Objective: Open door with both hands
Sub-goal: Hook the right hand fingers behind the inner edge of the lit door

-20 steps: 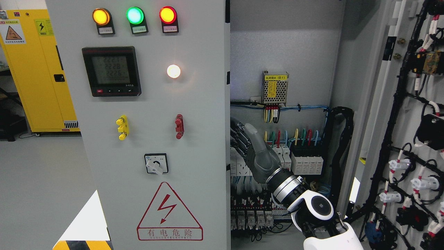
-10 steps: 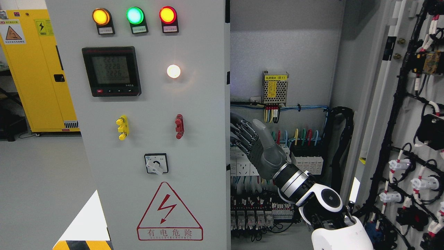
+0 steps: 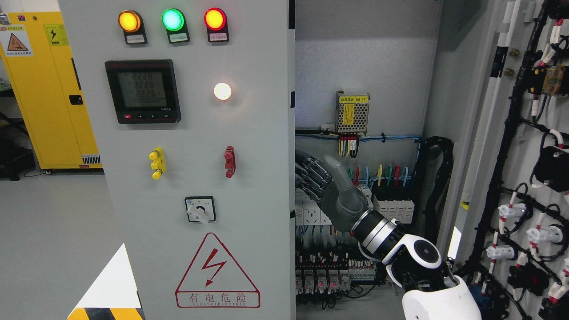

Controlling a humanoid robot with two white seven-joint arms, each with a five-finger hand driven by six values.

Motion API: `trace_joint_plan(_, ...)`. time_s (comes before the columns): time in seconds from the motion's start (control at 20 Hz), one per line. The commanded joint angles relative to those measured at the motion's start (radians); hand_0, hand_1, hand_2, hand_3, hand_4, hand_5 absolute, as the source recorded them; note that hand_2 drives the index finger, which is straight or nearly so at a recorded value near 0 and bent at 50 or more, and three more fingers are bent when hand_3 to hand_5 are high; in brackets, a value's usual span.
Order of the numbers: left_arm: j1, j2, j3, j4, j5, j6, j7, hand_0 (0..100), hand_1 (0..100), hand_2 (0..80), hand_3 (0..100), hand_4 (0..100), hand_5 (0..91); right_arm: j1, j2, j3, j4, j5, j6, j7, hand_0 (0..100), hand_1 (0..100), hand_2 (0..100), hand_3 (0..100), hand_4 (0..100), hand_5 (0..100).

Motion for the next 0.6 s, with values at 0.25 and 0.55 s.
trace_joint_plan(0.25,0.000,-0.032,0.000,0.018,0.000,-0.001,0.000,0,0,0.0,0,0,0.0,-0.026,0.012,-0.001,0.015,-0.020,0.025,0.050,24,0,0,0,0,0)
trace_joint_plan(0.55,0.000,-0.034,0.000,0.018,0.000,-0.001,0.000,0,0,0.0,0,0,0.0,-0.034,0.035,-0.004,0.012,-0.020,0.059,0.050,24,0,0,0,0,0)
